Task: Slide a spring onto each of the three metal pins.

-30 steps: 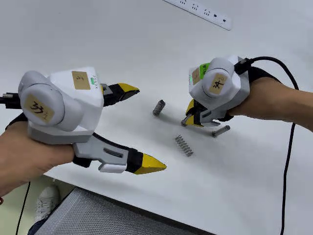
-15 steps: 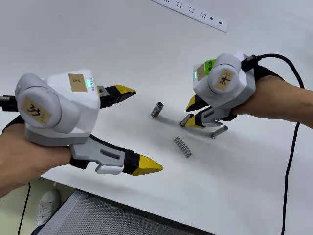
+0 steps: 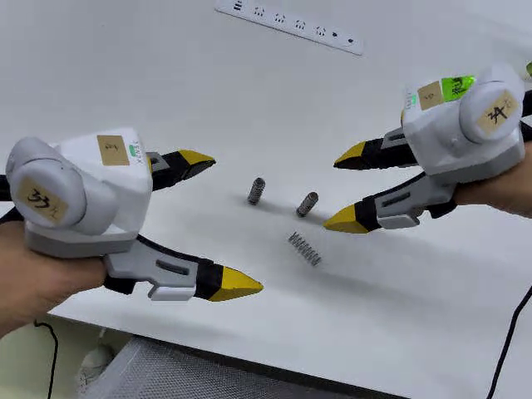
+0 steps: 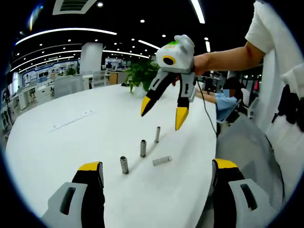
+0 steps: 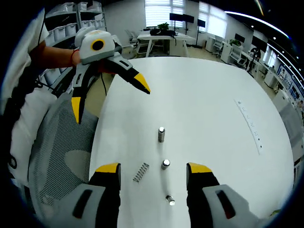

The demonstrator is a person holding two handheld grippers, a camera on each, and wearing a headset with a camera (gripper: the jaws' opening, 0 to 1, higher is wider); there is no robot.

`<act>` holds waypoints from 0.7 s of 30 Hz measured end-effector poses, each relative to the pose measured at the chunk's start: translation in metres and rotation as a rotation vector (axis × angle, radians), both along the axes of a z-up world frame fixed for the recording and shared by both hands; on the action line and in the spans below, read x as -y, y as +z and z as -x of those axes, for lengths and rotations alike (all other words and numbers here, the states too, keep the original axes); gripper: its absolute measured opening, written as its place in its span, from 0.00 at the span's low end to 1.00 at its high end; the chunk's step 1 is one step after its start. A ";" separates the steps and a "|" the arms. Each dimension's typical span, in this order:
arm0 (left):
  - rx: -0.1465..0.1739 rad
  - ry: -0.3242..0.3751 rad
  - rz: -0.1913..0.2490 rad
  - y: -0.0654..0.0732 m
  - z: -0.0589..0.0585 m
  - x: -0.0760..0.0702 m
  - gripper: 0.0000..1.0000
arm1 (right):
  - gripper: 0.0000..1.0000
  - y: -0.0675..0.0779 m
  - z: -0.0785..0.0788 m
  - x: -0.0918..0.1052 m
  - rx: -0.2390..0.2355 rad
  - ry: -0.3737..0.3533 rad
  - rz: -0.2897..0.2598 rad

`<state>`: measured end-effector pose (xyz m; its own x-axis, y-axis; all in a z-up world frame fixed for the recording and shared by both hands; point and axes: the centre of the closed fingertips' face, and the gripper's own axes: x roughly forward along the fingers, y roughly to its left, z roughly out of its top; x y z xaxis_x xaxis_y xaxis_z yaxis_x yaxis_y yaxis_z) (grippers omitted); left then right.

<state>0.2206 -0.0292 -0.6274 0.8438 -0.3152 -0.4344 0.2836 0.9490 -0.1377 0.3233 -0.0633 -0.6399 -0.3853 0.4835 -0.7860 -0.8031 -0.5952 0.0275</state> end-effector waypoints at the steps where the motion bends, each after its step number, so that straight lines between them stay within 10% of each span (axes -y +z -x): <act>1: -0.005 -0.007 -0.009 0.001 0.000 0.001 0.96 | 0.59 0.003 -0.002 0.006 -0.015 -0.021 -0.018; 21: -0.077 -0.150 -0.169 0.014 -0.008 0.012 0.90 | 0.88 0.016 -0.035 0.099 -0.164 -0.319 -0.229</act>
